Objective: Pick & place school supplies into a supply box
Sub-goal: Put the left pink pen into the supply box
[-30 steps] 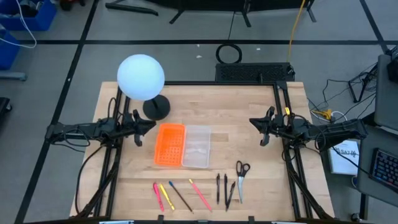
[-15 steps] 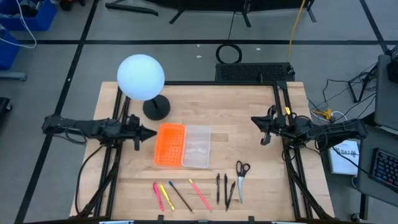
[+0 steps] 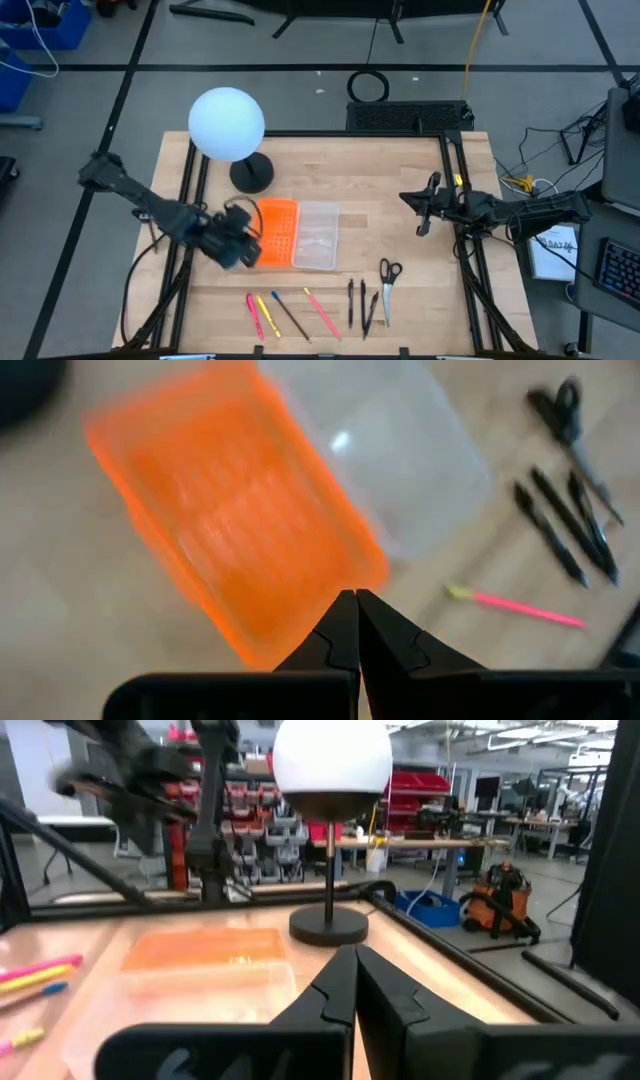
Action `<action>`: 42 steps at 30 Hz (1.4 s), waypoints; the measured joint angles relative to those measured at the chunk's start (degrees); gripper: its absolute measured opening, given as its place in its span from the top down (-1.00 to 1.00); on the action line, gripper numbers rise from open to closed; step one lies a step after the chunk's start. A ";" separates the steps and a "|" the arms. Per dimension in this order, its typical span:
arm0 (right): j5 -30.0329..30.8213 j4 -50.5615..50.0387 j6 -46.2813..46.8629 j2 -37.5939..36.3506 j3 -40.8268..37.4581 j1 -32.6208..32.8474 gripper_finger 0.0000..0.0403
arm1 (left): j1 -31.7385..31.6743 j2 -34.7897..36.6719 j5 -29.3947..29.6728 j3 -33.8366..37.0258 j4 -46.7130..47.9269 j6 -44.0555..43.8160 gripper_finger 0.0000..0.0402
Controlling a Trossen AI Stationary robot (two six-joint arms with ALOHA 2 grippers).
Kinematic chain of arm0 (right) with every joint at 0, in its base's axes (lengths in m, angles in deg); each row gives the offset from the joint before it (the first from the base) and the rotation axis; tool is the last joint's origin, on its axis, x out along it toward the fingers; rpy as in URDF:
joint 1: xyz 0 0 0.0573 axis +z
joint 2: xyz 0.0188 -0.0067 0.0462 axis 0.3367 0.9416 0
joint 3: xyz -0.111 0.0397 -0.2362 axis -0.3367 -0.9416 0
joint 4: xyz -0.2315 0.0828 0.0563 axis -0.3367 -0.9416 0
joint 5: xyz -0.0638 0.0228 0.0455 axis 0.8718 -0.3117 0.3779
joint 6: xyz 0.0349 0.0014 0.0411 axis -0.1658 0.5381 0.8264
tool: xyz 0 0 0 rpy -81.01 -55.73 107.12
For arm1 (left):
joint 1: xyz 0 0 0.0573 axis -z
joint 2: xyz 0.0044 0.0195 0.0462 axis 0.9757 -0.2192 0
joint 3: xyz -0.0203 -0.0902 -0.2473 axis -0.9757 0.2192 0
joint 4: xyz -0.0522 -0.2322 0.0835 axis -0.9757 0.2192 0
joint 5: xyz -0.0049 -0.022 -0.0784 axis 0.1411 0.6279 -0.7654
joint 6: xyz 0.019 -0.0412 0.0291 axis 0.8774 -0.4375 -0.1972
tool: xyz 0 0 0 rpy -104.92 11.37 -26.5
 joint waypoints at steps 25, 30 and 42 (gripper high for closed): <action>-11.90 0.63 -1.11 0.04 0.01 0.13 1.00 | 15.04 -42.06 -8.40 -34.60 9.60 -49.33 0.97; -11.98 1.38 -1.10 0.02 0.01 0.13 1.00 | 14.59 -42.34 -14.42 -34.60 12.39 -53.81 0.97; -11.99 1.38 -1.10 0.02 0.00 0.13 1.00 | 15.10 -46.15 -13.13 -34.60 13.73 -54.46 0.97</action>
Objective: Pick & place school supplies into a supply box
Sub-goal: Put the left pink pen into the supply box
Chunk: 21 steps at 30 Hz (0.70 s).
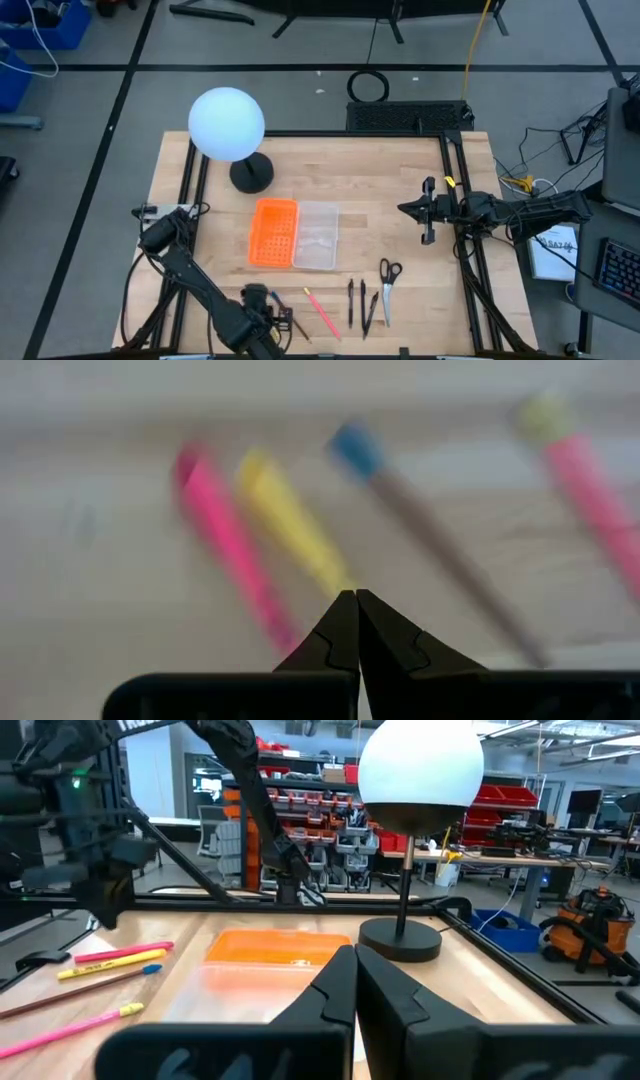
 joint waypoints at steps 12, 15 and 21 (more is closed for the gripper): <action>0.02 0.00 1.49 0.02 0.00 0.00 1.00 | -1.00 -1.89 -5.59 0.02 -3.20 -2.82 0.93; 0.02 0.00 1.49 0.02 0.00 0.00 1.00 | -1.09 -1.89 -7.57 0.02 -2.43 -3.64 0.84; 0.02 -0.01 1.49 0.02 0.00 0.00 1.00 | -1.15 -2.55 -8.42 0.00 -2.28 -3.71 0.52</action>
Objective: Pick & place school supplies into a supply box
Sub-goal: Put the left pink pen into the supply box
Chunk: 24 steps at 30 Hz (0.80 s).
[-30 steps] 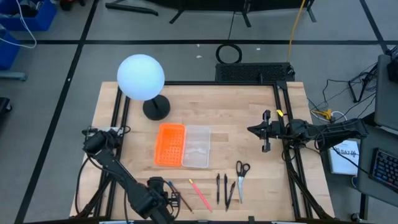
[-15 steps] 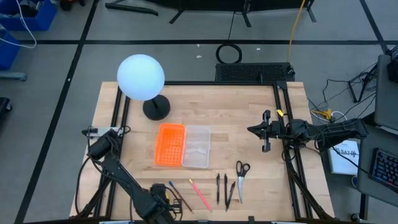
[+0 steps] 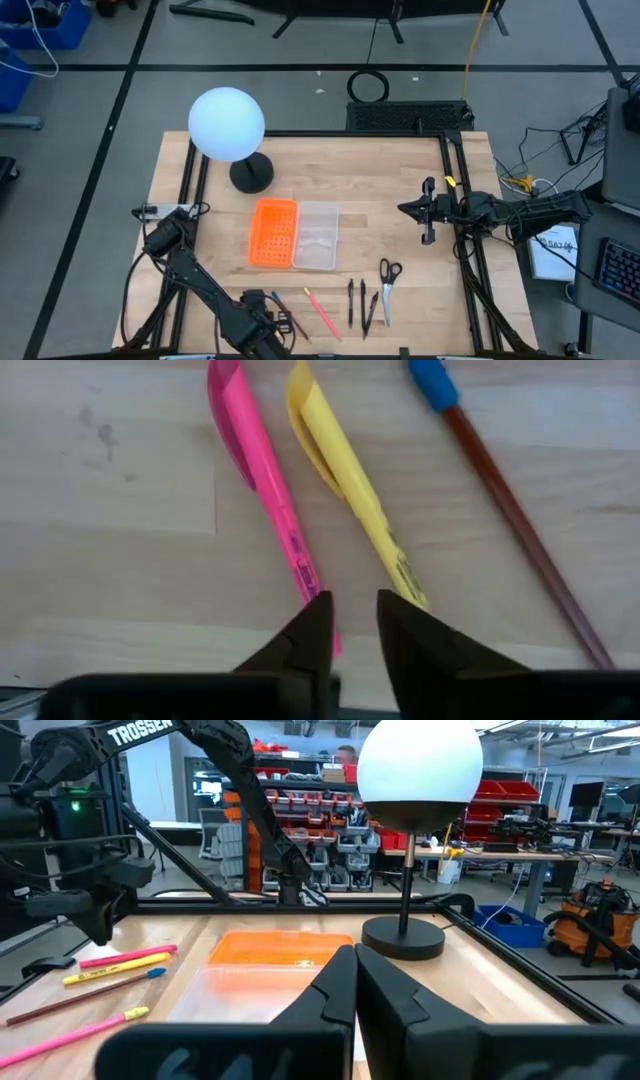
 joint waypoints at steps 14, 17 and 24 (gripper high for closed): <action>0.00 -0.04 0.04 0.09 -0.02 0.00 1.00 | 0.56 -3.61 -6.06 0.02 -0.04 -0.45 0.01; -0.02 -0.04 0.04 0.09 -0.02 0.00 1.00 | 0.79 -3.61 -5.57 0.02 2.02 -0.31 0.08; -0.02 -0.02 0.07 0.09 0.00 0.00 1.00 | 0.77 -3.45 -4.24 4.25 -2.56 0.40 0.29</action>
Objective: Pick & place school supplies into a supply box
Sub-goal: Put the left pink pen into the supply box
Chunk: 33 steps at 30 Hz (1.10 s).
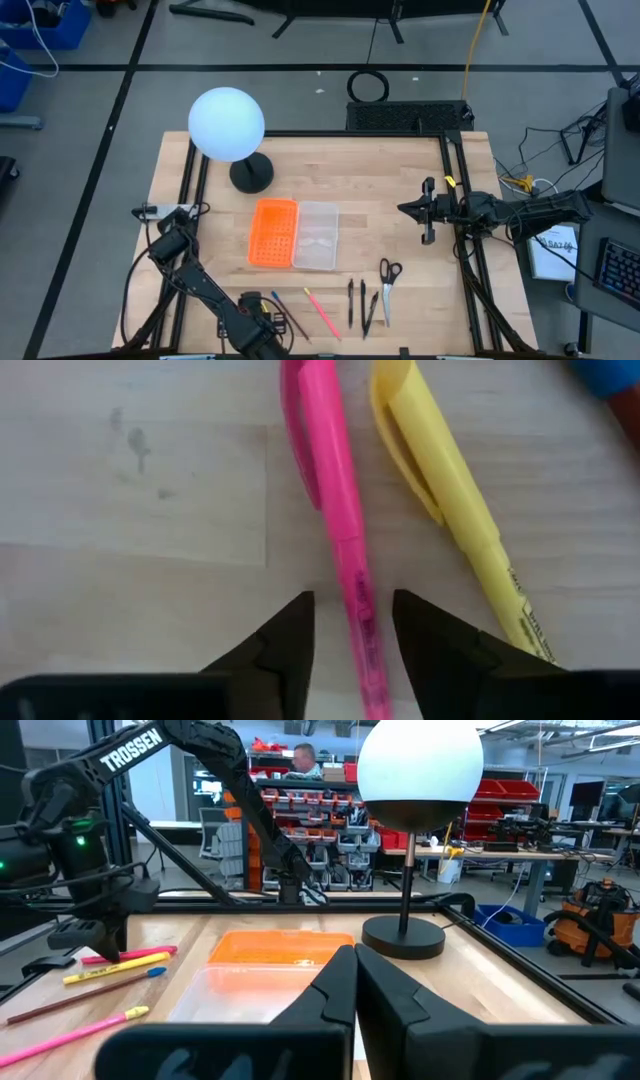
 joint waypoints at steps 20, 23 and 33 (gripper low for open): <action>0.00 0.04 -0.02 0.02 0.00 0.00 1.00 | 0.19 0.54 0.65 5.89 -6.06 1.30 0.89; -0.02 0.03 -0.02 0.02 0.00 0.00 1.00 | 0.01 0.67 0.81 5.89 -5.89 1.40 0.87; -0.02 0.02 -0.02 0.02 0.00 0.00 1.00 | 0.90 0.09 3.73 1.35 3.42 1.41 0.89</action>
